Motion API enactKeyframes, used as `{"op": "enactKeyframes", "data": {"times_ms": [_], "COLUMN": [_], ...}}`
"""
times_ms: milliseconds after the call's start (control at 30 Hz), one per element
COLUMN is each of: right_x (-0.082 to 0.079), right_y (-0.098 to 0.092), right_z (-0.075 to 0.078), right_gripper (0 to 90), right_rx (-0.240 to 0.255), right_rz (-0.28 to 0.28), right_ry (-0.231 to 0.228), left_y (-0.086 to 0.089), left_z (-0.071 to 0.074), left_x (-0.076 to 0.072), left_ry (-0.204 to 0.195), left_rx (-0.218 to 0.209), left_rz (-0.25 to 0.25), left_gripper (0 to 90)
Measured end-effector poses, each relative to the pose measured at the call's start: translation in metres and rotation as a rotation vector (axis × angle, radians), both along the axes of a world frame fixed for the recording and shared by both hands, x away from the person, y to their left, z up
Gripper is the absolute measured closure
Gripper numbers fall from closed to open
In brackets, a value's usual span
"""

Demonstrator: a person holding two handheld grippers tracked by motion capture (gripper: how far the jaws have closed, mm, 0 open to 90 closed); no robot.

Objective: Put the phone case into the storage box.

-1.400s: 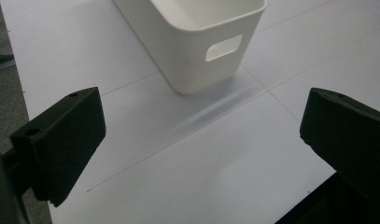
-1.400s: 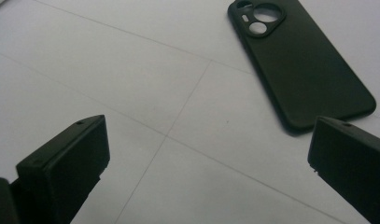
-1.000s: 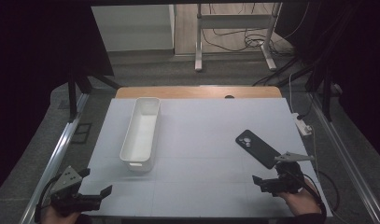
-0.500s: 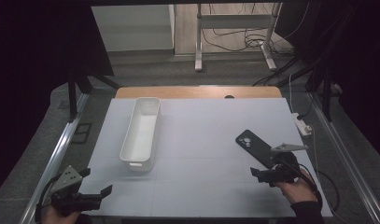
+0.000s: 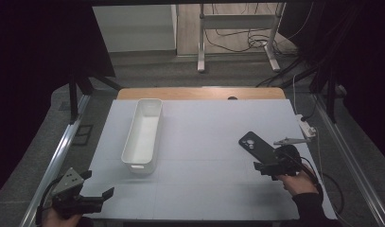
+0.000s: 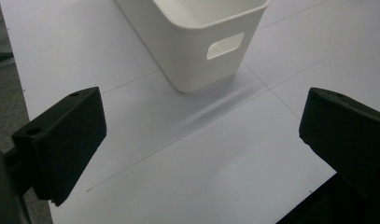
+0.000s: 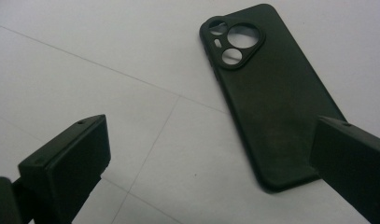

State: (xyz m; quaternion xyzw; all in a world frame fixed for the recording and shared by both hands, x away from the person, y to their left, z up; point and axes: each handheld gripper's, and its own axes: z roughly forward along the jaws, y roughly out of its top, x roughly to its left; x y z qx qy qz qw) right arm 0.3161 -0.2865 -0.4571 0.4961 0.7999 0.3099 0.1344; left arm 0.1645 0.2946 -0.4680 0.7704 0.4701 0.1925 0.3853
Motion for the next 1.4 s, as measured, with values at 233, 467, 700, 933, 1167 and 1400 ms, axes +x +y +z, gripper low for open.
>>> {"op": "enactKeyframes", "data": {"times_ms": [233, 467, 700, 933, 1167, 1400], "right_x": [0.010, 0.023, 0.032, 0.043, 0.051, 0.057], "right_y": [0.000, 0.000, 0.002, 0.002, 0.002, 0.000], "right_z": [0.000, 0.000, -0.002, -0.001, -0.001, 0.000], "right_gripper": [0.0, 0.0, 0.0, 0.0, 22.4, 58.5], "right_rx": [-0.017, -0.053, -0.099, -0.101, -0.108, -0.122], "right_rz": [-0.002, -0.022, -0.020, -0.049, -0.061, -0.033], "right_ry": [0.004, 0.008, 0.021, 0.032, 0.045, 0.052], "left_y": [0.000, 0.000, -0.001, -0.001, -0.002, -0.002], "left_z": [0.000, 0.000, 0.000, 0.000, 0.000, 0.000], "left_x": [0.000, 0.000, 0.001, 0.001, 0.001, 0.002], "left_ry": [0.001, 0.003, 0.007, 0.006, 0.007, 0.008], "left_rx": [0.000, 0.003, 0.005, 0.008, 0.012, 0.014], "left_rz": [0.000, -0.002, -0.003, -0.006, -0.009, -0.014], "left_gripper": [1.5, 1.5, 1.5, 1.6, 1.7, 1.9]}}
